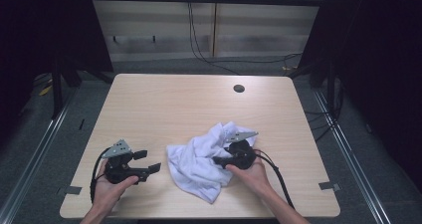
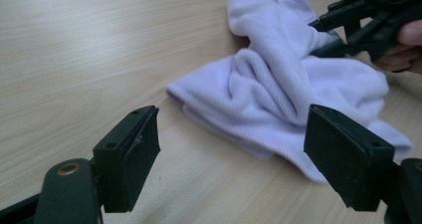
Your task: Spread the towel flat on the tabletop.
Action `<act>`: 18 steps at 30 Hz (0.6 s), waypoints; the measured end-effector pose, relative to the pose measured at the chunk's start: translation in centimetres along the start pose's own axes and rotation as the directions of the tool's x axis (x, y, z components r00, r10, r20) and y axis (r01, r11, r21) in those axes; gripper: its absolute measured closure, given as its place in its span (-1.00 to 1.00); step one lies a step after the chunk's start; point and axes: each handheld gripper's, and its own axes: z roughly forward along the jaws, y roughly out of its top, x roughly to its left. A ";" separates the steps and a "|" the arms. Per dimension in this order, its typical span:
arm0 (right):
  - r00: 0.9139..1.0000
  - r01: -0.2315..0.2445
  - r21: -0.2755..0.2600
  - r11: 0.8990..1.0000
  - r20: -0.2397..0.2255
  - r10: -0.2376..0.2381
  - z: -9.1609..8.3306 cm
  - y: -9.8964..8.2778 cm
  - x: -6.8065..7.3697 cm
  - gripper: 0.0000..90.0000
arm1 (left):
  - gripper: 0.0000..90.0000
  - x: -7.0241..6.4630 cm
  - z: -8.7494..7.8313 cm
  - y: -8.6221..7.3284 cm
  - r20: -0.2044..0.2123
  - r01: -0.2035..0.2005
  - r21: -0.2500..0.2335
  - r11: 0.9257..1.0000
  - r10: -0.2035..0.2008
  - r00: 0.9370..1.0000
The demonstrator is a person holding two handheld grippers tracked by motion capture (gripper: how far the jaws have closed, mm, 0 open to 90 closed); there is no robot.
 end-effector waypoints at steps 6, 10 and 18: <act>0.995 0.029 0.016 0.999 -0.092 -0.027 -1.3 0.1 2.9 -0.23 | -0.54 -0.6 0.6 0.9 0.010 -0.043 0.019 0.999 0.042 0.999; 0.996 0.020 -0.058 0.998 -0.083 -0.025 -3.9 1.5 1.1 -0.14 | -0.50 -0.8 1.5 2.3 0.035 -0.029 0.014 0.999 0.028 0.999; 1.000 0.024 -0.085 0.996 -0.006 -0.024 -3.3 3.3 -5.1 -0.15 | -0.24 -1.9 6.1 5.6 0.080 -0.063 0.043 0.997 0.059 0.995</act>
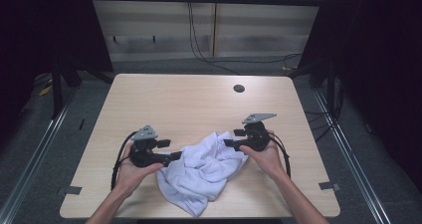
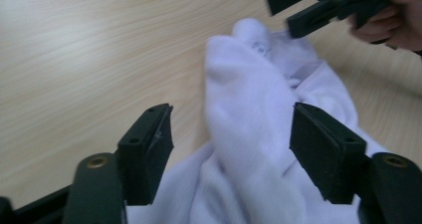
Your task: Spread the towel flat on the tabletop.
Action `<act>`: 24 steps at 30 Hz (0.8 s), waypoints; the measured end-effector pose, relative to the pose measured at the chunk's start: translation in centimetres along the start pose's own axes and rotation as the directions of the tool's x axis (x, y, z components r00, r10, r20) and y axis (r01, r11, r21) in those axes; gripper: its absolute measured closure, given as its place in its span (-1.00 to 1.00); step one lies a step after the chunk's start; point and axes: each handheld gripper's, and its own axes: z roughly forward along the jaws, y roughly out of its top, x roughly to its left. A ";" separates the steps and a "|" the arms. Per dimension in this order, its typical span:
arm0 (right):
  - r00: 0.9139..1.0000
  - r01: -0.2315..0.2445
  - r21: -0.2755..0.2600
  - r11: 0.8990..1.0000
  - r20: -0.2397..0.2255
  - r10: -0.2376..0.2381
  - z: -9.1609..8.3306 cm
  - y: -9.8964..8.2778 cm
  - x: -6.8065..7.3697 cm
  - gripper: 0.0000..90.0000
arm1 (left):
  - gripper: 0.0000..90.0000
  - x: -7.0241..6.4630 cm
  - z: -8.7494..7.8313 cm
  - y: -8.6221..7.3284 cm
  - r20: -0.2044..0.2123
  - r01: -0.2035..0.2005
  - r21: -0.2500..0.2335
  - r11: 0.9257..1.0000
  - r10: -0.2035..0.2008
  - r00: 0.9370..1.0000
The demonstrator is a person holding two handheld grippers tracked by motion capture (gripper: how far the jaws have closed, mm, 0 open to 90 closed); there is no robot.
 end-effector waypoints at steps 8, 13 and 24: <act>0.999 0.043 0.094 0.995 -0.031 -0.040 4.0 -1.0 0.1 -0.07 | -0.13 0.0 5.8 1.3 0.080 -0.005 0.063 0.998 0.000 0.997; 0.996 0.093 0.117 0.989 -0.019 -0.092 4.5 -1.7 0.9 0.20 | 0.38 -0.2 7.1 0.0 0.077 -0.011 0.101 0.995 0.003 0.997; 0.999 0.025 -0.021 0.999 -0.021 -0.026 1.3 0.1 0.1 0.77 | 0.86 0.8 3.8 1.5 0.098 0.067 -0.064 0.996 -0.061 0.993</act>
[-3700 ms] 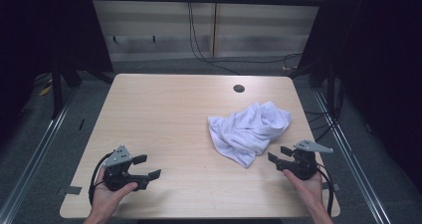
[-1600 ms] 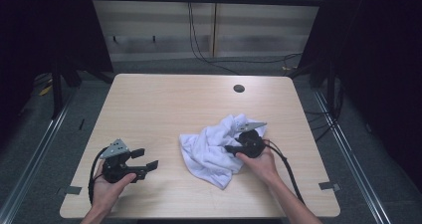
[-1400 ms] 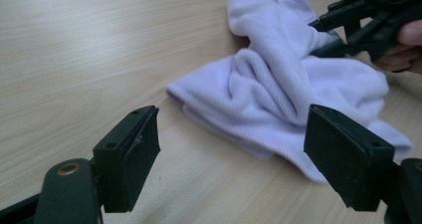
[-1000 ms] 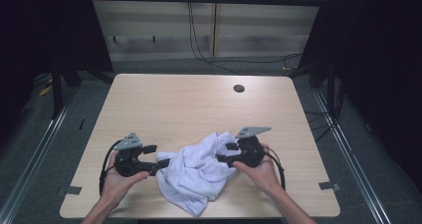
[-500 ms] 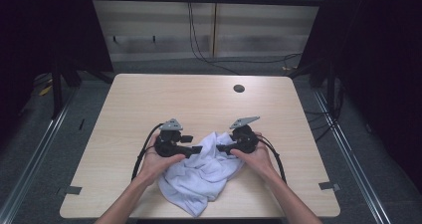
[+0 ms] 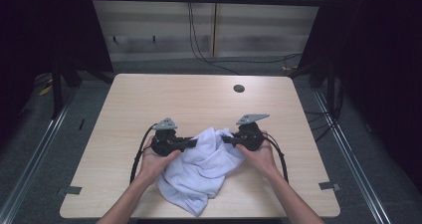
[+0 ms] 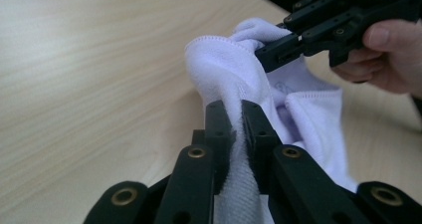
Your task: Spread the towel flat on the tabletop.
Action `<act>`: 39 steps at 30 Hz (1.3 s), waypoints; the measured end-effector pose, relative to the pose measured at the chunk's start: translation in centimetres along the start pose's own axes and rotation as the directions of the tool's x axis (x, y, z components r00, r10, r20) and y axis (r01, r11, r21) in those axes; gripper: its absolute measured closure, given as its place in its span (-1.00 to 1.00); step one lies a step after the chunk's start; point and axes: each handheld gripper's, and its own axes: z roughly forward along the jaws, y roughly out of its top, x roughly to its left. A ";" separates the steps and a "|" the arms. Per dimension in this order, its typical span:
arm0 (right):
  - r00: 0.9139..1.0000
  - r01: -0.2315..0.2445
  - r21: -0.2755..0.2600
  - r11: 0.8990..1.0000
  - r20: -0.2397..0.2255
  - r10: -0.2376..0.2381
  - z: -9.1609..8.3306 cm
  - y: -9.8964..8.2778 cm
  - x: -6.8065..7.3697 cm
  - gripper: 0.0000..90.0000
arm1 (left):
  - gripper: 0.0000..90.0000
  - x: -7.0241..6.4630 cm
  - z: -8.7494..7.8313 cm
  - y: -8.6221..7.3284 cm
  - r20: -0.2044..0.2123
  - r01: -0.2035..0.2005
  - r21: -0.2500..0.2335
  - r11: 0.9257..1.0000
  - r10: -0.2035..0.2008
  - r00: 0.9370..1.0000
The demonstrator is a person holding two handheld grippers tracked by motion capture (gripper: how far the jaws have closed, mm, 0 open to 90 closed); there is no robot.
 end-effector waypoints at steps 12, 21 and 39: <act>0.996 -0.067 -0.151 0.986 0.053 0.075 -5.4 2.9 -2.1 0.93 | 0.87 1.2 -5.4 1.8 -0.053 0.028 -0.150 0.988 -0.036 0.998; 0.986 -0.088 -0.234 0.968 0.114 0.118 -8.6 8.0 -4.2 0.93 | 0.88 2.2 -8.9 7.0 -0.180 -0.016 -0.275 0.961 -0.035 0.983; 0.962 0.023 -0.448 0.894 0.254 0.103 -15.2 20.1 -5.1 0.90 | 0.88 0.0 -14.5 18.0 -0.354 -0.245 -0.418 0.875 0.091 0.931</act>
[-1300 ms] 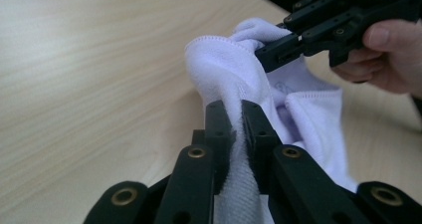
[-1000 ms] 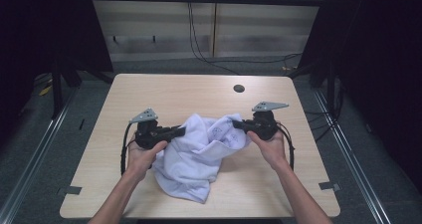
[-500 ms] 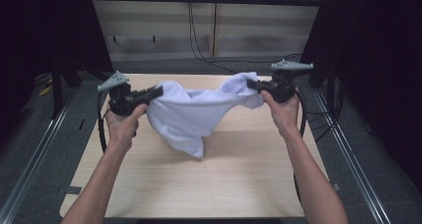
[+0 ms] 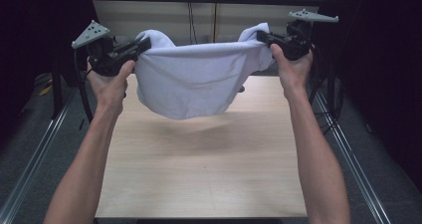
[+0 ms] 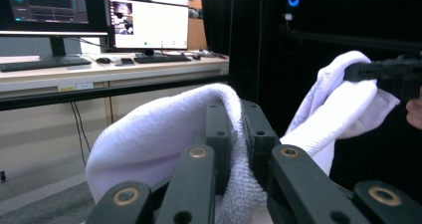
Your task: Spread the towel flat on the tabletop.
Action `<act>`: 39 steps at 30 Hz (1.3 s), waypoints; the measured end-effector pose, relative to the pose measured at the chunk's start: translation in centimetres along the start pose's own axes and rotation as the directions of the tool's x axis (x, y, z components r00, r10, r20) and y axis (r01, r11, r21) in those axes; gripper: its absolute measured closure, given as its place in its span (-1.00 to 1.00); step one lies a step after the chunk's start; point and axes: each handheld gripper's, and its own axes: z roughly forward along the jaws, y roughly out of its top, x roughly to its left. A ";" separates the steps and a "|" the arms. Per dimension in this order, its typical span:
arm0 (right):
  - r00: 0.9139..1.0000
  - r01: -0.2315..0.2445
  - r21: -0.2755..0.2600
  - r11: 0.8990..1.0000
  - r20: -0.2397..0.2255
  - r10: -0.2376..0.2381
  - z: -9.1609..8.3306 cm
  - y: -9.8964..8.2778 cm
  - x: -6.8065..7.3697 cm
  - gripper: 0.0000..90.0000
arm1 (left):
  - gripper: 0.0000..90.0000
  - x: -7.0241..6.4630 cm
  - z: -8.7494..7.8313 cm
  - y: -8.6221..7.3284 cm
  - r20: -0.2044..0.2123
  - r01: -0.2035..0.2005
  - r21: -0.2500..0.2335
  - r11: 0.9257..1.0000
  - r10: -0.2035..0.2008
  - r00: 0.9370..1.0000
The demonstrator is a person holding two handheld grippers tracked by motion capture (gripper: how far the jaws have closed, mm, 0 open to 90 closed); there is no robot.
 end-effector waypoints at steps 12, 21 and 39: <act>0.990 0.008 0.324 0.946 -0.137 0.039 -6.1 -18.4 2.7 0.87 | 0.87 -4.5 -4.9 -16.5 0.118 0.064 0.253 0.965 -0.097 0.988; 0.960 0.059 0.449 0.892 -0.271 0.073 -10.8 -27.3 6.4 0.53 | 0.79 -6.1 -8.7 -22.1 0.099 0.081 0.398 0.914 -0.131 0.986; 0.995 -0.028 0.578 0.816 -0.062 0.078 -10.2 -29.9 1.5 0.17 | 0.15 -3.7 -8.3 -21.4 0.092 0.088 0.390 0.917 -0.134 0.987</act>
